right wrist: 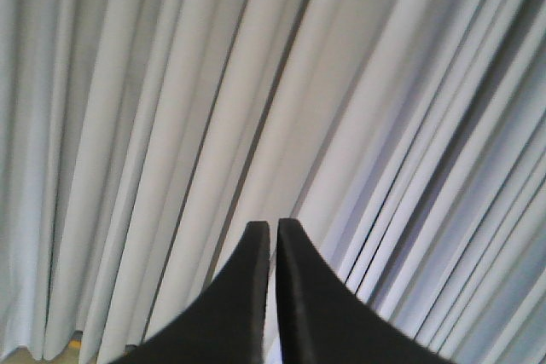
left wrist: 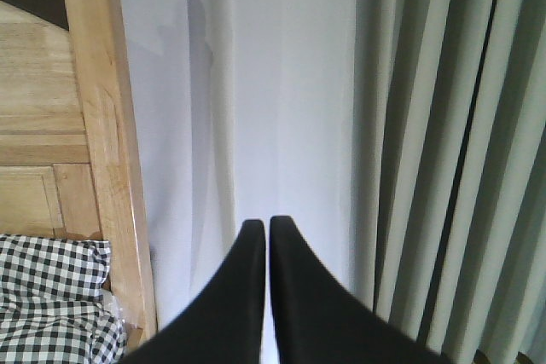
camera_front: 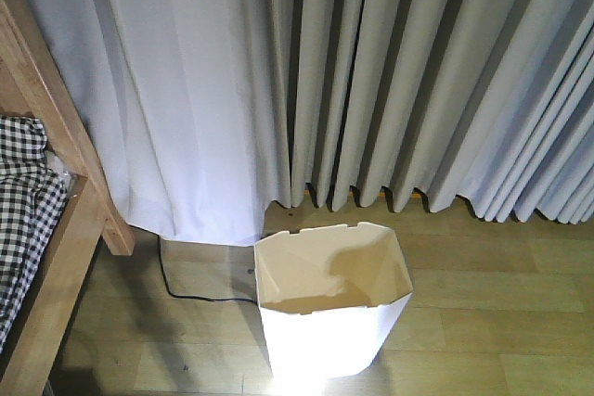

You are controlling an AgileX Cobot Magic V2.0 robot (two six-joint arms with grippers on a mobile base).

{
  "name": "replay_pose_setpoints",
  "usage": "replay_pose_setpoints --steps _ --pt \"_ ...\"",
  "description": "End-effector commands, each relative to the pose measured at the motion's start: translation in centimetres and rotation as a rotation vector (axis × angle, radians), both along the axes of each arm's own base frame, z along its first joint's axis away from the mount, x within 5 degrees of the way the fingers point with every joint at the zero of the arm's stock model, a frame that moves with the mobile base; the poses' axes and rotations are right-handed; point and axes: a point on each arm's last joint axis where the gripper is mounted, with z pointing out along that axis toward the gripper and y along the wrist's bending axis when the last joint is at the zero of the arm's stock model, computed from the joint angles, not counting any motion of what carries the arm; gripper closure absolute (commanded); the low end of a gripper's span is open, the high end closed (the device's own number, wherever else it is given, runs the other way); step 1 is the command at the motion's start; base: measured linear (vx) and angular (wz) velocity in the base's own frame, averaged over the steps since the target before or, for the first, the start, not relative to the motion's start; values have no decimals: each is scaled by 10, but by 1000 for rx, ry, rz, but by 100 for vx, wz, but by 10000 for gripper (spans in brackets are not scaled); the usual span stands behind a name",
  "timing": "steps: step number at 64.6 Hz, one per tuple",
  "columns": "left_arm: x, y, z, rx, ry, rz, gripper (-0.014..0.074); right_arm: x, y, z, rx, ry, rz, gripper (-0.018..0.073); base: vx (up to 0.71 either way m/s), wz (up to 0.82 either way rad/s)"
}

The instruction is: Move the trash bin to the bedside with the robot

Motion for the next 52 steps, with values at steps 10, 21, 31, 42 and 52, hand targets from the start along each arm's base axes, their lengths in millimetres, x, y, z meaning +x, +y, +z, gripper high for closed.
replay_pose_setpoints --steps 10,21,31,42,52 --pt "0 2 0 -13 -61 18 603 -6 2 -30 50 -179 20 562 0 0" --pt "0 2 0 -13 -61 18 603 -12 2 -54 157 -175 17 562 0 0" --pt "0 2 0 -13 -61 18 603 -11 2 -55 156 -164 14 562 0 0" --pt "0 2 0 -13 -61 18 603 -11 2 -55 148 -162 14 562 0 0" --pt "0 2 0 -13 -61 18 603 -11 2 -58 163 -127 7 562 0 0"
